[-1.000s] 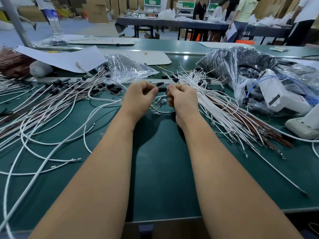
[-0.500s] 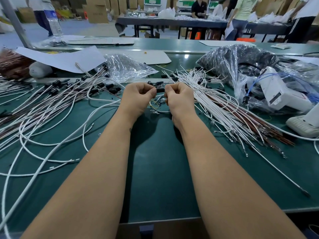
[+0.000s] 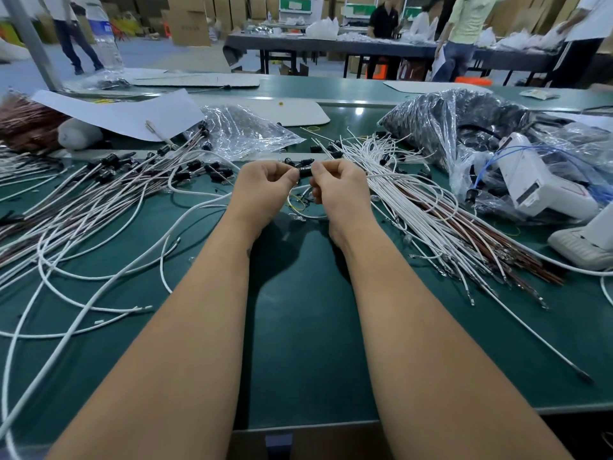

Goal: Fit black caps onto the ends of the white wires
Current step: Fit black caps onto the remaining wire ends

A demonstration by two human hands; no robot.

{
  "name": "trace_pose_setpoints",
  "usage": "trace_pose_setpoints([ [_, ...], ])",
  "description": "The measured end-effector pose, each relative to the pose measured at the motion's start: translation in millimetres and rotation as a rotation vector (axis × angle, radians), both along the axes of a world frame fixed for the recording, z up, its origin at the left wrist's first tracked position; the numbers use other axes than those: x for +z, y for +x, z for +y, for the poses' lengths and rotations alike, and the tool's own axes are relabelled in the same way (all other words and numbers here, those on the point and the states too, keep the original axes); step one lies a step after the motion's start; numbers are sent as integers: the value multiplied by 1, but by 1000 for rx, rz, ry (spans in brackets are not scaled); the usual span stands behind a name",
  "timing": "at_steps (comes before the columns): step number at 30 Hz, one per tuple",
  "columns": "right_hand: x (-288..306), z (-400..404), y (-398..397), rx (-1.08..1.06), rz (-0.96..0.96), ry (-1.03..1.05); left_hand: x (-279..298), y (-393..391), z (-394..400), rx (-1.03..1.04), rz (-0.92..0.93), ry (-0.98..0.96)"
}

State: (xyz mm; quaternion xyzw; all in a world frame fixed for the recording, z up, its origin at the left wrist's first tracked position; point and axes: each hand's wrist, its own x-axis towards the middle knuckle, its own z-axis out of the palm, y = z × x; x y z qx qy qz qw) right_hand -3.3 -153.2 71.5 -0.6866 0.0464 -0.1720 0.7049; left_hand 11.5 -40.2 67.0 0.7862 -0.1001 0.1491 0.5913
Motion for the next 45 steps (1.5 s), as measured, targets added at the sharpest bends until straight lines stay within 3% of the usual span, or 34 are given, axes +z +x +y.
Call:
trace_pose_setpoints([
  [9,4,18,-4,-212,-137,-107,2,0,-4,-9,63,-144],
  [19,11,30,-2,-318,-143,-111,-1,-2,-3,-79,38,-269],
  [24,26,-25,0,-495,-92,408,-5,3,13,4,3,-302],
  [33,16,-7,-2,8,-87,275,-7,5,6,-73,8,-152],
  [45,8,-14,2,24,-49,205,-6,5,6,-106,33,-188],
])
